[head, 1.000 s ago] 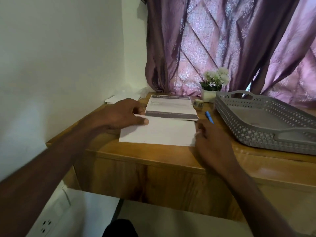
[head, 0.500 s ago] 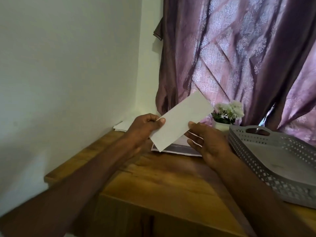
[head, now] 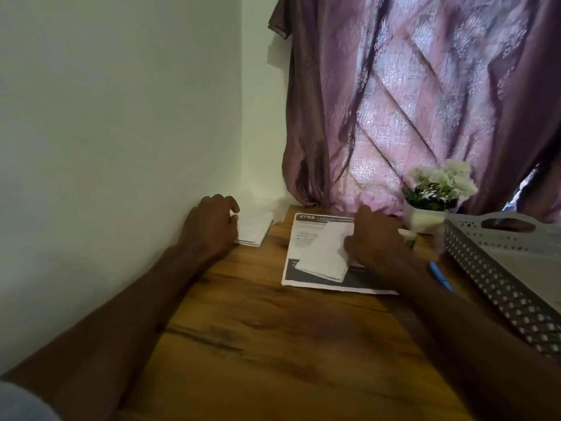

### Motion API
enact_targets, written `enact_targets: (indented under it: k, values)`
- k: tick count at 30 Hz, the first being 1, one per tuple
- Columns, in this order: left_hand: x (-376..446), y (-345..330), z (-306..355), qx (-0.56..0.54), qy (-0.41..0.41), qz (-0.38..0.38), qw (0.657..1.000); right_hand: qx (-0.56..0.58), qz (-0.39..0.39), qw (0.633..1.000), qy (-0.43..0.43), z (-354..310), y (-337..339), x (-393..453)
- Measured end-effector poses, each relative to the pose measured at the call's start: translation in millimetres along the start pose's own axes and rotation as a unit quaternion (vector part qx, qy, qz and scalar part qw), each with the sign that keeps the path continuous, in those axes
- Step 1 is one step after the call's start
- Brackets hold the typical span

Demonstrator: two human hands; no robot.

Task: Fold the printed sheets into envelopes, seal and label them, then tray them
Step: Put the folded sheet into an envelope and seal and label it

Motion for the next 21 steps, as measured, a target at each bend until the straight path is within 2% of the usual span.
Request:
enact_targets:
  k: [2,4,8,12,14,16,18,21]
  values:
    - [4.4,0.2,-8.3,-0.004,0.016,-0.031,0.999,-0.093,-0.012,0.995,0.020,-5.1,-4.0,-7.3]
    - [2.1,-2.4,-12.0,0.006,0.029,-0.078,0.997,-0.130,-0.001,0.991,0.031,-6.3,-6.9,-9.6]
    - [-8.3,-4.1,-14.3,0.029,0.037,-0.129,0.990,-0.077,0.042,0.994,0.061,-5.3,-3.2,-11.5]
    - [-11.5,8.4,-12.4,-0.006,0.025,-0.097,0.995,-0.012,0.124,0.978,0.168,-37.6,3.1,-20.2]
    - [-12.6,13.5,-8.2,-0.022,0.017,-0.073,0.997,0.027,0.096,0.964,0.246,-67.6,-3.8,-24.4]
    - [-13.1,15.6,-6.4,-0.015,0.013,-0.063,0.998,0.029,0.036,0.956,0.288,-96.6,-21.4,-19.3]
    - [-12.4,16.3,-7.7,-0.001,0.009,-0.056,0.998,0.012,-0.023,0.957,0.290,-124.0,-42.8,-9.2]
    - [-10.4,12.5,-6.5,0.009,0.004,-0.063,0.998,-0.012,-0.046,0.967,0.251,-147.6,-65.5,6.1]
Point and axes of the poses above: each hand's wrist, its own x-axis towards the middle knuckle, its own y-axis out of the back of the hand, z = x × y, the point moved 6 cm from there along x, towards the middle knuckle, and after that the axes turned 8 degrees about -z, right-handed, at the moved point
